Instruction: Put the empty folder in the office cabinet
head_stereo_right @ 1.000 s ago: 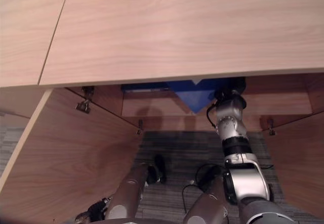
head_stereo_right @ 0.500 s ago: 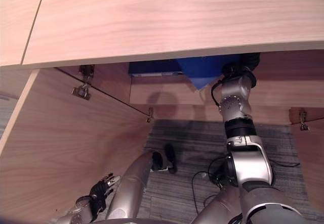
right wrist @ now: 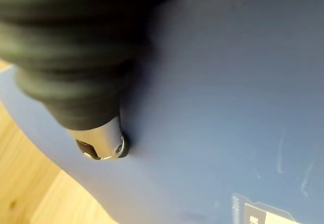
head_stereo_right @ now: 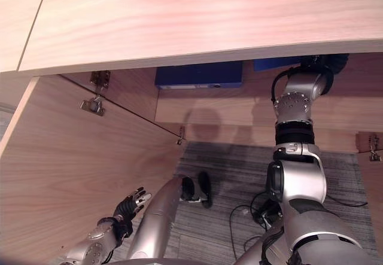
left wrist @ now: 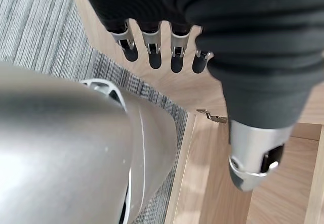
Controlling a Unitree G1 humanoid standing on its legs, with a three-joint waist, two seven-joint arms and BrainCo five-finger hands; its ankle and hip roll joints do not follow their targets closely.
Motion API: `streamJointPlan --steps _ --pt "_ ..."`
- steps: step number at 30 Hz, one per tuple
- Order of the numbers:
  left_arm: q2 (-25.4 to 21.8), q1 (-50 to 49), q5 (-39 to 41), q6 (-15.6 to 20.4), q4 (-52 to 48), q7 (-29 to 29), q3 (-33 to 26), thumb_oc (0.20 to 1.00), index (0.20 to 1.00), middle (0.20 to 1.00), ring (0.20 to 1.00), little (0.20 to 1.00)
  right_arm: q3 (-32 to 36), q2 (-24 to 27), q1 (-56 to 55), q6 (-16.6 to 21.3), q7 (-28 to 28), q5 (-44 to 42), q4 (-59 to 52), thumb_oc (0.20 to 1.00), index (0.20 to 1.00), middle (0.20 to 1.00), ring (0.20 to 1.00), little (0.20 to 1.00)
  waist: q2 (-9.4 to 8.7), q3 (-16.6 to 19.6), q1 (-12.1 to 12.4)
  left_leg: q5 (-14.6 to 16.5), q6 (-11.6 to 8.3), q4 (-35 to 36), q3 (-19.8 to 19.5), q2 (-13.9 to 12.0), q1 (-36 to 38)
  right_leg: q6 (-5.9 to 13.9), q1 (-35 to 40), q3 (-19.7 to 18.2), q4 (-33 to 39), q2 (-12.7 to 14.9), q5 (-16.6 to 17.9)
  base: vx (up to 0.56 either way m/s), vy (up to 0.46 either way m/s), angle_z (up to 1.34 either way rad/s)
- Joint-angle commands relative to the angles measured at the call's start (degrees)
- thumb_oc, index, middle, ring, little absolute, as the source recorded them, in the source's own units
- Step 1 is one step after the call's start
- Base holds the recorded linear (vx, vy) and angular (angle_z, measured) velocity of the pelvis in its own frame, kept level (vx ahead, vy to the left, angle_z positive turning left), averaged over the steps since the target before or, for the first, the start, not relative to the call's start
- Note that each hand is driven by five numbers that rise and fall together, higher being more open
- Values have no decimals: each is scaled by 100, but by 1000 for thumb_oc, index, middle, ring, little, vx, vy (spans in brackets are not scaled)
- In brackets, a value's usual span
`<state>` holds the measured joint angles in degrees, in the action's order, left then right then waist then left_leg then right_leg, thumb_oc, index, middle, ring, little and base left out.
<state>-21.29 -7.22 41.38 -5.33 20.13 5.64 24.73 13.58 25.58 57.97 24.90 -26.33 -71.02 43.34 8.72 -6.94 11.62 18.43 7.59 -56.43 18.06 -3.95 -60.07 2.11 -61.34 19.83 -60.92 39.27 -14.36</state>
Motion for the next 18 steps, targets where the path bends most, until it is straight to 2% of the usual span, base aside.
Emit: streamJointPlan --steps 1,6,11,18 --pt "-366 95 85 11 -102 47 -22 1000 1000 1000 1000 1000 -143 280 237 262 153 -25 -434 200 200 200 200 200 -75 184 106 614 -225 -134 -722 -122 8 130 333 112 661 -28 -69 0 5 3" --pt "-430 110 51 -29 -9 43 -21 1000 1000 1000 1000 1000 -184 410 273 120 145 1 -159 200 200 200 200 200 -143 156 85 553 -250 -27 -730 -146 25 171 389 171 766 -34 20 -9 -15 1" --pt "-616 44 -11 -32 25 16 2 1000 1000 1000 1000 1000 -568 1195 675 -300 87 251 545 200 200 200 200 200 -225 196 118 520 -308 -28 -810 -176 -88 209 362 225 795 -32 52 -7 -18 4" --pt "-753 31 -51 -60 6 -17 12 1000 1000 1000 1000 1000 -845 1585 990 -556 68 376 980 200 200 200 200 200 -284 209 118 499 -316 -40 -835 -217 -208 189 273 252 788 -22 71 -1 -1 2"
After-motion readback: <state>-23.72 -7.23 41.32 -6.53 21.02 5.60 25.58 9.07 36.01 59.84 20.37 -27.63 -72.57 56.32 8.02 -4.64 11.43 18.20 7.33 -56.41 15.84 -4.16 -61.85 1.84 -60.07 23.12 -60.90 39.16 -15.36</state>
